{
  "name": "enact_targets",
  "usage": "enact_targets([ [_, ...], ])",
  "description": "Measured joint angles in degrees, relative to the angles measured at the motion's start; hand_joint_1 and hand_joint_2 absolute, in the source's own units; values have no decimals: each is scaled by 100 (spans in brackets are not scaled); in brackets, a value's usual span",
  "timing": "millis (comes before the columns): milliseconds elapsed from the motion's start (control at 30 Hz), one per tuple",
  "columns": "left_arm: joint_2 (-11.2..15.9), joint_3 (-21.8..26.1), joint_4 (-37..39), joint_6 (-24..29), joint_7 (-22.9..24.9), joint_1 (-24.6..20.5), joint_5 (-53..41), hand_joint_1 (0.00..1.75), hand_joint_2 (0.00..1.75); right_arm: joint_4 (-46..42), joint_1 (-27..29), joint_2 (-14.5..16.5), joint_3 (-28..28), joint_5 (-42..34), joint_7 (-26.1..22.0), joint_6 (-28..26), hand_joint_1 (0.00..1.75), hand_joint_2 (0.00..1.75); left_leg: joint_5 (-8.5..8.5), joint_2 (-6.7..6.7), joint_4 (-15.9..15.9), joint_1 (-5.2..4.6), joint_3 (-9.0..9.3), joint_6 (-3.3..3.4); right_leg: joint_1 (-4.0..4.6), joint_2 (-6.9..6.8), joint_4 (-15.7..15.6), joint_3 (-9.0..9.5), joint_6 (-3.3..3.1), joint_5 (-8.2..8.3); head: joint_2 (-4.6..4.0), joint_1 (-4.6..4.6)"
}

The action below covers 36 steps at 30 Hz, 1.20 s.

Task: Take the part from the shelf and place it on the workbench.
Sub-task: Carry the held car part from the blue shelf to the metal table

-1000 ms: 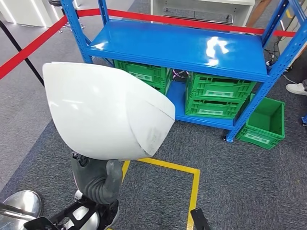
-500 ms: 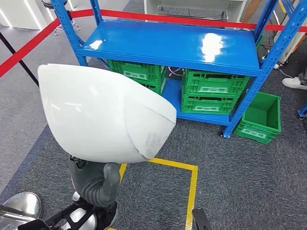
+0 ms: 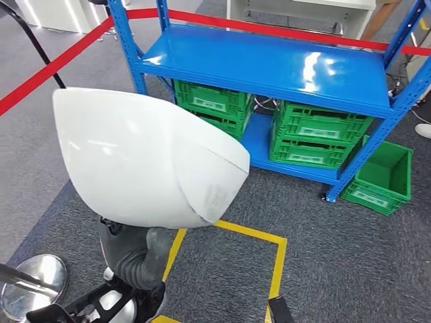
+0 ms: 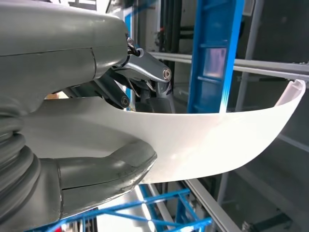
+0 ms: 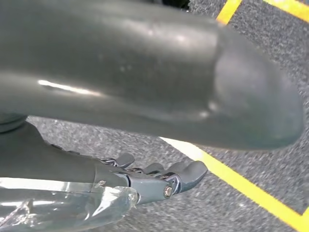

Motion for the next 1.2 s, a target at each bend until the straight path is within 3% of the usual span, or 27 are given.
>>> enact_targets([
  [67,-14,1,0,-1,0,0,1,175,175,0,2,0,0,-1,4,-7,0,0,33,-92,-5,0,-34,-67,4,69,-223,114,-53,19,0,-4],
  [133,-17,1,-2,-2,0,5,2,175,175,0,-2,1,-1,-6,5,-15,0,0,59,-144,-25,22,-54,-129,16,-23,-236,111,-124,55,0,-4],
  [167,-17,2,-4,-2,0,3,4,175,175,0,-7,2,-1,-8,2,-17,0,0,16,-94,22,22,-84,-158,12,-73,-249,113,-162,70,0,-18],
  [233,-17,4,-8,-2,0,-3,13,175,175,0,-6,4,-1,-9,-2,-18,0,0,-257,100,444,13,-287,-209,1,-197,-270,112,-217,86,0,-57],
  [300,-16,5,-9,-3,0,-4,20,175,175,0,12,3,-1,-10,-2,-19,0,0,-620,237,1200,12,-655,-248,9,-342,-271,99,-240,84,0,-83],
  [333,-16,5,-9,-5,0,-2,20,175,175,0,18,3,-1,-10,0,-19,0,0,-697,257,1471,13,-785,-257,12,-418,-271,94,-242,83,0,-83],
  [367,-15,7,-9,-10,0,0,21,175,175,0,17,2,-1,-9,1,-19,0,0,-668,269,1555,13,-822,-258,14,-494,-270,91,-243,82,0,-83],
  [433,-15,9,-9,-29,0,1,22,175,175,0,4,2,-1,-9,2,-18,0,0,-353,349,1108,11,-569,-239,15,-632,-270,100,-235,78,0,-82],
  [467,-16,9,-10,-40,0,0,21,175,175,0,-3,2,-1,-9,2,-18,0,0,-183,491,725,3,-351,-222,24,-688,-270,110,-222,73,0,-85],
  [533,-21,9,-11,-60,0,-10,3,175,175,0,-5,2,-1,-15,-1,7,0,0,-24,729,141,-23,-48,-158,65,-792,-257,123,-169,51,0,-92],
  [567,-22,10,-11,-68,0,-12,-7,175,175,0,-4,3,-1,-17,-2,20,0,0,-21,774,25,-37,-3,-122,87,-848,-259,133,-138,43,1,-91],
  [633,-25,14,-13,-74,0,-7,-14,175,175,0,-11,9,0,-15,-3,14,0,0,-11,644,-14,-35,-23,-46,92,-956,-274,149,-76,29,1,-82],
  [700,-33,15,-21,-74,0,-6,1,175,175,0,-28,15,5,-6,-2,-20,0,0,21,510,-31,-11,-28,18,71,-786,-104,95,-11,-112,1,-63],
  [767,-41,14,-26,-77,0,-8,13,175,175,0,-24,13,10,-5,11,-28,0,0,39,383,-37,4,-33,66,58,-473,527,-169,26,-468,1,-27],
  [833,-44,14,-26,-77,0,-5,19,175,175,0,1,8,11,-3,30,-30,0,0,45,234,-34,3,-42,88,59,-344,1240,-503,31,-755,1,-11],
  [867,-44,14,-26,-77,0,-3,15,175,175,0,8,5,12,-3,36,-26,0,0,49,151,-32,4,-44,88,59,-323,1361,-570,29,-749,0,-8],
  [900,-43,13,-25,-77,0,-2,5,175,175,0,9,5,13,-4,37,-15,0,0,54,68,-30,5,-42,84,53,-307,1254,-529,23,-631,0,-8],
  [933,-43,10,-25,-77,0,-2,-4,175,175,0,4,5,14,-4,38,-7,0,0,59,-16,-27,9,-38,74,41,-273,938,-384,18,-435,0,-6],
  [1000,-43,6,-24,-70,0,-4,-12,175,175,0,-3,6,19,4,38,-10,0,0,67,-173,-12,12,-47,30,-3,-35,154,-17,14,-93,0,-5],
  [1067,-44,3,-25,-58,0,-6,-1,175,175,0,-5,7,29,14,40,-36,0,0,88,-288,-1,14,-85,-37,-22,141,-211,152,-7,5,0,-5],
  [1133,-44,3,-33,-33,0,-4,14,175,175,0,-13,8,35,15,44,-49,0,0,126,-381,-19,35,-122,-106,-6,70,-227,152,-73,24,0,-6],
  [1200,-44,3,-62,26,0,-7,28,175,175,0,-29,9,39,15,42,-51,0,0,59,-270,65,34,-187,-159,-9,-46,-250,153,-148,54,0,-26],
])
